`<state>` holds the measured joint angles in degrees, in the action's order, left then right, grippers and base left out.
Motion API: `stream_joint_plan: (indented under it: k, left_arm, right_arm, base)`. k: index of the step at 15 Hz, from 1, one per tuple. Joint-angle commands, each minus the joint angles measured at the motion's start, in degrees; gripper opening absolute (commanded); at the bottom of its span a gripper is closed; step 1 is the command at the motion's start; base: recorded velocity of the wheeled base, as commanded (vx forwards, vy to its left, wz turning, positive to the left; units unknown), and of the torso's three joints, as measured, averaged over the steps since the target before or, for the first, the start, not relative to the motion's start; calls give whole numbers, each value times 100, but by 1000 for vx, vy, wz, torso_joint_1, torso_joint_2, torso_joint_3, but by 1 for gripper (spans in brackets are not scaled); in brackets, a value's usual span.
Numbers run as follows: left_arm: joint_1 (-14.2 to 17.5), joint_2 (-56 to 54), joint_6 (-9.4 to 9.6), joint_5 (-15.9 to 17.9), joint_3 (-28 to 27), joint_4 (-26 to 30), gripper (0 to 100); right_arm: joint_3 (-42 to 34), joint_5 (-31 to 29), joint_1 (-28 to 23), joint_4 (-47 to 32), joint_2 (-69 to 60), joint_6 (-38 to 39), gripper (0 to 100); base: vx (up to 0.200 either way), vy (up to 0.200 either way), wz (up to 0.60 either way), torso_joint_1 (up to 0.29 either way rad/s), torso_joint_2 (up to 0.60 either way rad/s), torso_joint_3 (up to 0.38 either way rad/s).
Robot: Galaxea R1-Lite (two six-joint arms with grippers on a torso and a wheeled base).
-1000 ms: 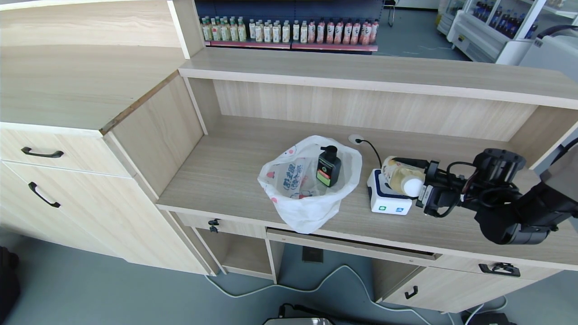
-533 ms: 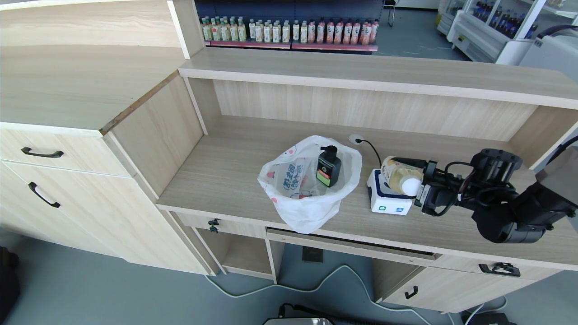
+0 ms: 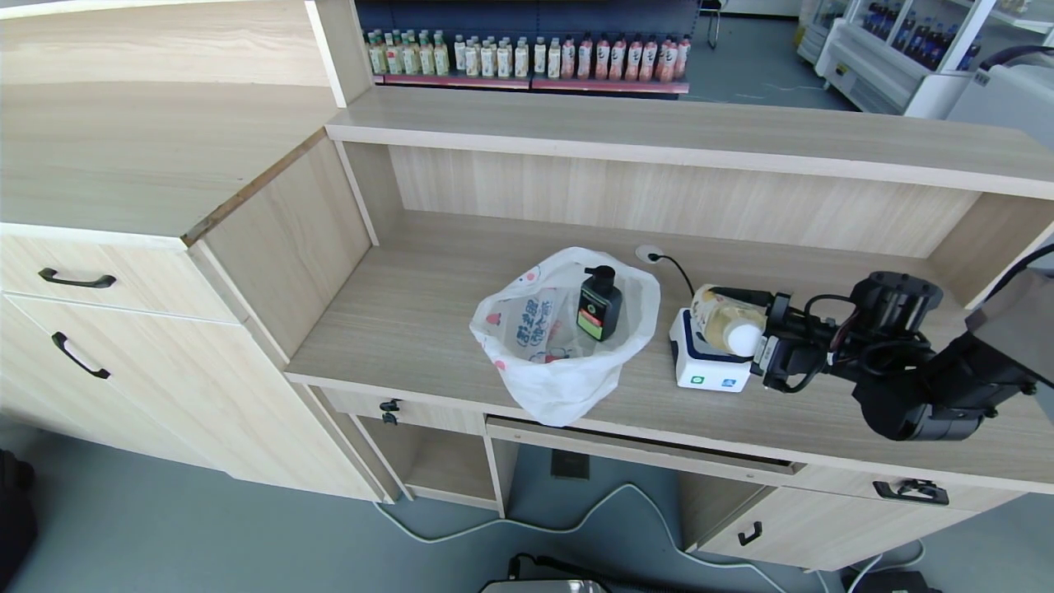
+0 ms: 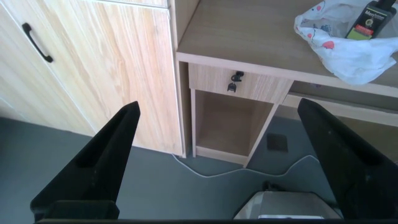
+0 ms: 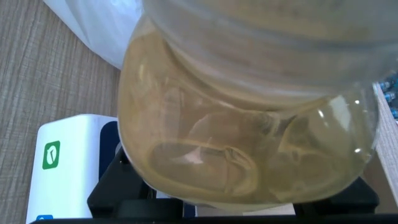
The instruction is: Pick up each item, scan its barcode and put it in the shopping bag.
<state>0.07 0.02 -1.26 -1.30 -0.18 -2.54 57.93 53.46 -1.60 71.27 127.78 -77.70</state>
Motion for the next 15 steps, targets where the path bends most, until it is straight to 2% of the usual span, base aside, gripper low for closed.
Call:
stream_joint_plan:
  k: [1,7,9,11,12,13,15]
  left_arm:
    - [1,-2,3,-1,1,-1,100]
    - [1,-2,-6,-1,1,-1,100]
    - [1,-2,3,-1,1,-1,100]
    - [1,-2,-6,-1,1,-1,100]
    - [1,-2,-6,-1,1,-1,100]
    - [1,-2,3,-1,1,-1,100]
    - [1,-2,3,-1,1,-1,100]
  right_arm:
    - [8,7,-7,1,10,1,0]
    - [52,-2,-7,-7,-8,177,0]
    - [280,-2,1,-25,-201,528,0]
    - [175,-195,-104,-482,-1185,1653,0]
    - [-27,-696,-209,-939,-1757,2013,0]
    - [-282,-1347,-262,-1449,-2460,2725,0]
    - [-713,-3087,-201,-2073,-3427,4369,0]
  base:
    - [0,0,0,0,0,0]
    - [0,0,0,0,0,0]
    - [0,0,0,0,0,0]
    - [0,0,0,0,0,0]
    - [0,0,0,0,0,0]
    - [0,0,0,0,0,0]
    - [0,0,0,0,0,0]
